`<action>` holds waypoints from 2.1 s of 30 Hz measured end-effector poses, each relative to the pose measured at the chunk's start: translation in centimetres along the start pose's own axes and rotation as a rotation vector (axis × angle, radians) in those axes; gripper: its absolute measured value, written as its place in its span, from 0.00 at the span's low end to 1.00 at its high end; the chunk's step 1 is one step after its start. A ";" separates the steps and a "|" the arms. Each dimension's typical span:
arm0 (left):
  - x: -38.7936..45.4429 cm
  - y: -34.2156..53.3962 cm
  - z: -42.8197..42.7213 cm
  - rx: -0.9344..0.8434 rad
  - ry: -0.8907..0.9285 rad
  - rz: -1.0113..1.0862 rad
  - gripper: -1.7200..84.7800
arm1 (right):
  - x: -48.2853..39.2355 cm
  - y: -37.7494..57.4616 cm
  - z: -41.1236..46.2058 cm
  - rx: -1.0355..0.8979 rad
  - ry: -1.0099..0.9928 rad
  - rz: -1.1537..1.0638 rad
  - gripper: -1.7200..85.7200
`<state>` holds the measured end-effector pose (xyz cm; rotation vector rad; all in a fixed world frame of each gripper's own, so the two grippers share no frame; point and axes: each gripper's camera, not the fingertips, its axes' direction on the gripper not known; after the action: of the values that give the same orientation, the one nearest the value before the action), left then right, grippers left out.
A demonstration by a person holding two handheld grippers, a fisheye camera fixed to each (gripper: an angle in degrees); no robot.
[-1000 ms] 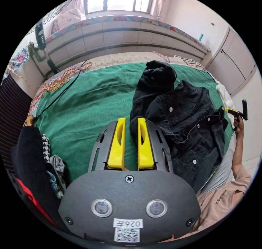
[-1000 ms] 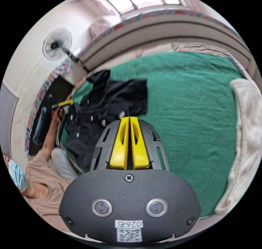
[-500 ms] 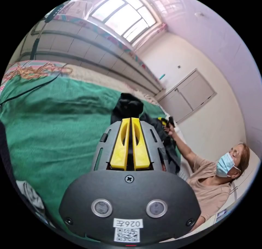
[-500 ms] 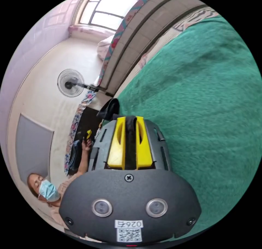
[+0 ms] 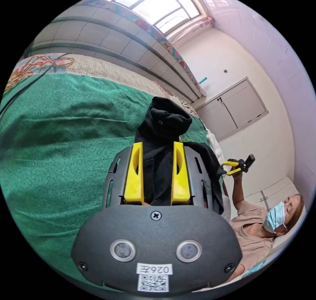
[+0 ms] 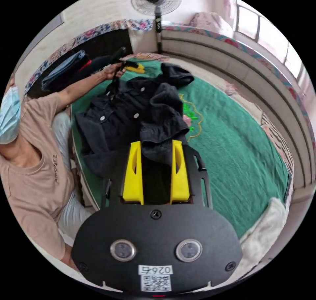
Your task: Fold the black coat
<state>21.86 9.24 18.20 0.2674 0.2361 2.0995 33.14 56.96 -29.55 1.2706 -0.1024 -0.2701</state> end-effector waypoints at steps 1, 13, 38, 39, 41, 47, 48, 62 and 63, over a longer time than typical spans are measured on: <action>0.1 -0.4 0.2 -0.004 -0.011 0.000 0.18 | 2.2 -0.4 -0.2 0.064 -0.015 0.073 0.15; 10.7 -5.2 11.0 -0.389 -0.502 0.324 0.03 | 9.5 -4.3 12.3 0.025 -0.536 0.181 0.01; 6.2 -11.0 1.4 0.016 -0.032 0.058 0.12 | 39.4 -6.1 10.1 0.205 0.253 0.587 0.01; 5.9 -11.7 1.6 0.033 0.008 0.037 0.16 | 39.2 -4.4 12.1 0.190 0.220 0.567 0.01; 6.1 -13.0 2.7 0.023 0.068 0.028 0.21 | 39.3 -1.8 15.6 0.147 0.162 0.557 0.01; 11.9 -16.8 10.8 -0.279 -0.244 0.072 0.21 | 40.6 6.3 27.4 0.010 0.001 0.596 0.01; 14.5 -16.7 11.5 -0.351 -0.321 0.178 0.14 | 41.3 7.0 29.5 -0.027 -0.012 0.592 0.01; 23.0 -10.4 -4.4 0.361 -0.621 0.230 0.01 | 44.6 2.5 27.3 0.133 0.165 0.535 0.01; 21.4 -9.7 -3.2 0.291 -0.559 0.223 0.01 | 44.7 2.0 27.8 0.136 0.175 0.536 0.01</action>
<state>18.06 32.33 14.49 1.0755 0.1789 2.1092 70.23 20.25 -22.69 1.3462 -0.3093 0.3134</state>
